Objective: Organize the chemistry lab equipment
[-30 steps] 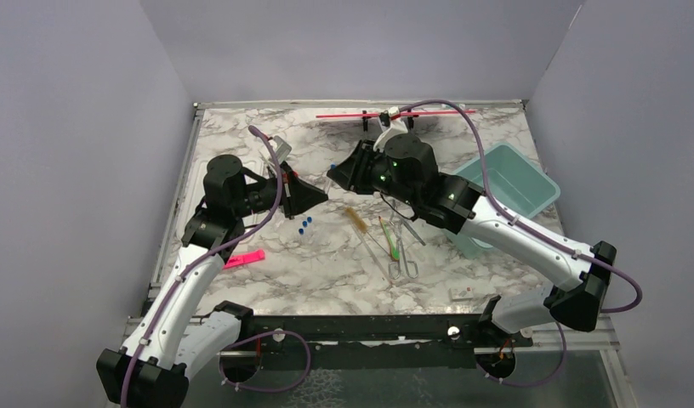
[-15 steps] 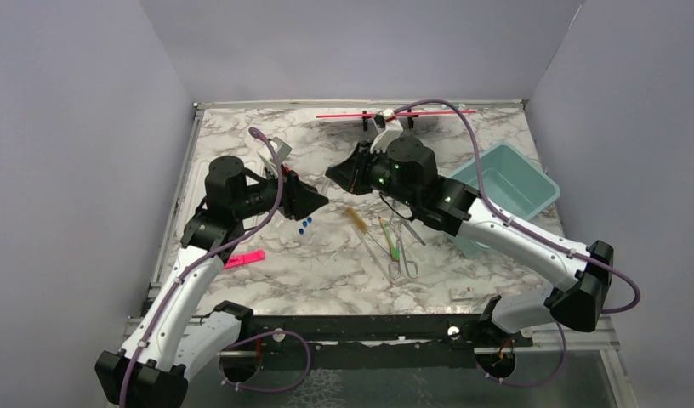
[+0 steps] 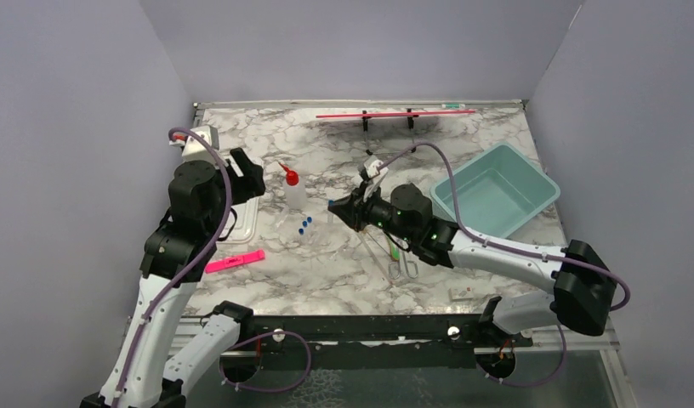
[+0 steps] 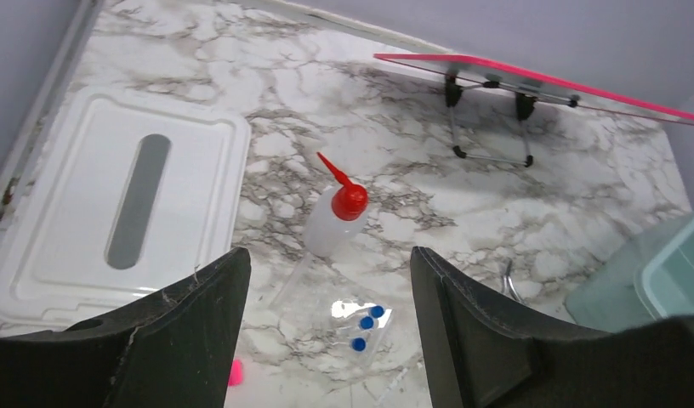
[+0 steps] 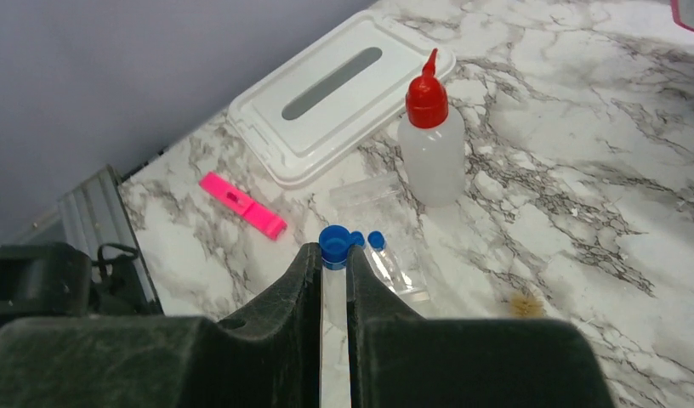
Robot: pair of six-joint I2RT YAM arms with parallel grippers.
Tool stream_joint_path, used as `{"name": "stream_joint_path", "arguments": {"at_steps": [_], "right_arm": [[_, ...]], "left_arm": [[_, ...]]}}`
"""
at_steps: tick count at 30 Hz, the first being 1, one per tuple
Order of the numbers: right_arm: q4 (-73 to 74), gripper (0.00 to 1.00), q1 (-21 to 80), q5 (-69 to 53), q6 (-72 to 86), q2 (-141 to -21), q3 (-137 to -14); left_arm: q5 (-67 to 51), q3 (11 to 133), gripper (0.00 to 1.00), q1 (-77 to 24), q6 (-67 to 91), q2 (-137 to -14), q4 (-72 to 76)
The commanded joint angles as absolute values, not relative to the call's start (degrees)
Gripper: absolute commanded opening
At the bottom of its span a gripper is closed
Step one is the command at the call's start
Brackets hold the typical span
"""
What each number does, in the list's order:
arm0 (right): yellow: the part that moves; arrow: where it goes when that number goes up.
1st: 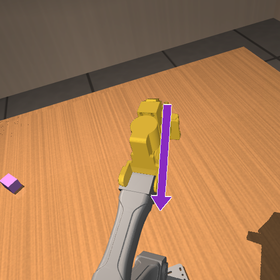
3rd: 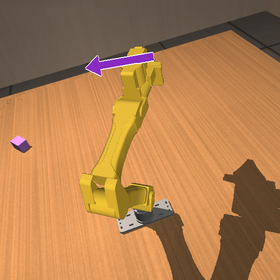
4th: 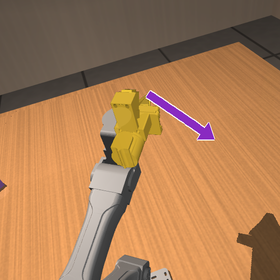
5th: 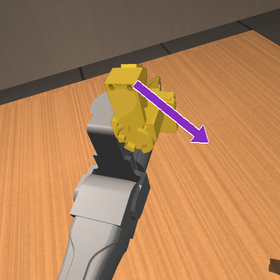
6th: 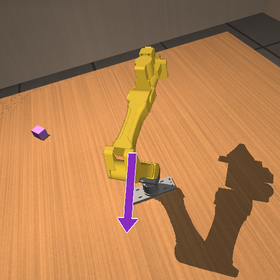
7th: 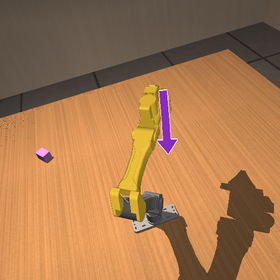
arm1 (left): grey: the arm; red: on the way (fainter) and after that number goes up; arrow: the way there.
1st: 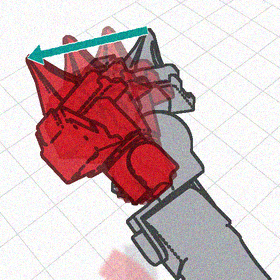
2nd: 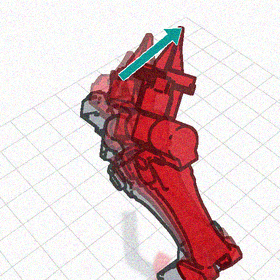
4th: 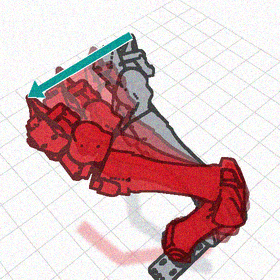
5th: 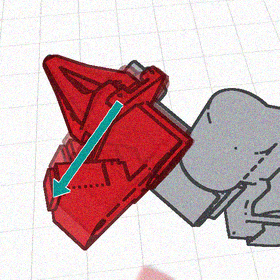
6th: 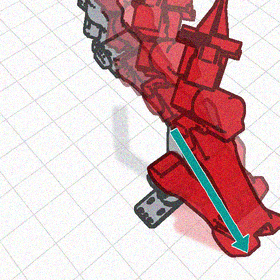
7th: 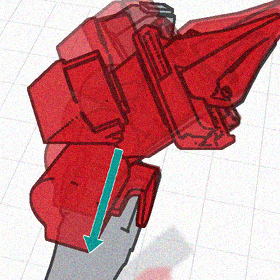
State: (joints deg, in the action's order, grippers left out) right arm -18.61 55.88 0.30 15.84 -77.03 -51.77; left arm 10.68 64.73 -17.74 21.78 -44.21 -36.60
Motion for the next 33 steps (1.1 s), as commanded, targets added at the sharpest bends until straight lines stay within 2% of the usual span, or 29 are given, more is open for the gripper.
{"name": "stream_joint_path", "arguments": {"at_steps": [1,7,13,33], "right_arm": [[-37.81,0.09,57.91,-1.97,6.28,-78.61,-44.97],[-48.94,0.09,61.46,-1.54,-0.27,-85.43,-40.66],[-57.28,0.10,63.34,-2.21,-2.58,-92.81,-40.00],[-63.85,0.10,63.63,-0.69,-3.27,-104.68,-43.65]], "left_arm": [[21.22,67.36,0.72,-17.77,25.58,-47.89,-44.17],[19.99,69.52,0.72,-17.89,27.43,-53.10,-44.26],[24.79,70.18,0.72,-18.17,27.77,-55.58,-45.26],[26.33,68.82,0.73,-18.43,27.27,-57.45,-45.00]]}}
